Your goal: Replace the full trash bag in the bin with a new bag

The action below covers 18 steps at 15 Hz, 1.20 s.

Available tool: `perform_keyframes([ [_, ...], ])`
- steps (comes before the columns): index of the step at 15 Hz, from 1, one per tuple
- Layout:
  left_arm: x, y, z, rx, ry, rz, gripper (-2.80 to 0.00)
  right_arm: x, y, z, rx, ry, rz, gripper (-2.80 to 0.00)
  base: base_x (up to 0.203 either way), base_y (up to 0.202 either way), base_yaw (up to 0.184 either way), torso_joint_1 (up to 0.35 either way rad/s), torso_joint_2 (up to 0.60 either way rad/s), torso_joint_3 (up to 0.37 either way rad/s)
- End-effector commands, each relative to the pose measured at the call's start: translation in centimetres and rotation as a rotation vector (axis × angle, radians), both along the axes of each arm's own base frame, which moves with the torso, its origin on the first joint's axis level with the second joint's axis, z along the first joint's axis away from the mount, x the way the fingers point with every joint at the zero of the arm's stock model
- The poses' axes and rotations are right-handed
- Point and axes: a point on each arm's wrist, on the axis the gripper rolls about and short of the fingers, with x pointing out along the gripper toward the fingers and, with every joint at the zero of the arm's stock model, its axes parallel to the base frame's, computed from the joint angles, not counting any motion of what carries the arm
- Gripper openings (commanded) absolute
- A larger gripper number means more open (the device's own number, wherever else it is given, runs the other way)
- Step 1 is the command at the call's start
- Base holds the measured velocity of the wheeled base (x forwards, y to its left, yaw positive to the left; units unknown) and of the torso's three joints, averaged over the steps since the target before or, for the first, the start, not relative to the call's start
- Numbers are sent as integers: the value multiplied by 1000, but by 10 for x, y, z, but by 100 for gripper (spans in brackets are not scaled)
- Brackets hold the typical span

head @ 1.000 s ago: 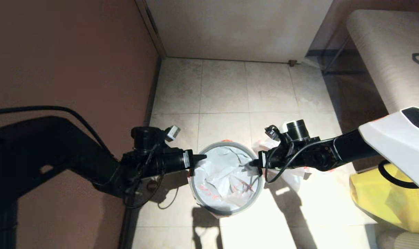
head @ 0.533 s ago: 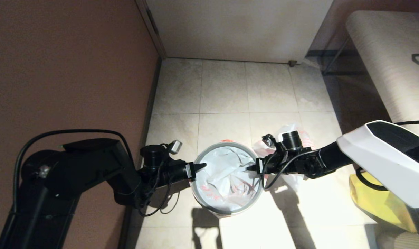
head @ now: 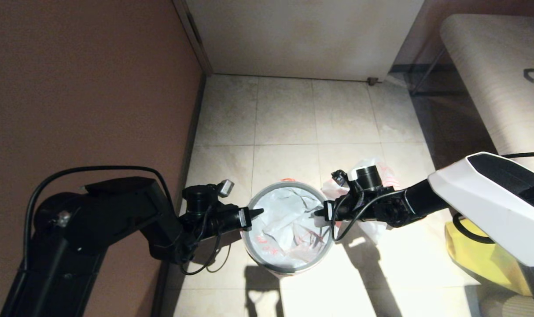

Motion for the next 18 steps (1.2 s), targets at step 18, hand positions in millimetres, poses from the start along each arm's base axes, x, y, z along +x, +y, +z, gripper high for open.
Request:
perform_keyframes([
  [18, -199, 19, 214, 457, -667, 684, -280, -195, -93, 166, -407, -355, -591, -280, 0, 0, 0, 0, 0, 0],
])
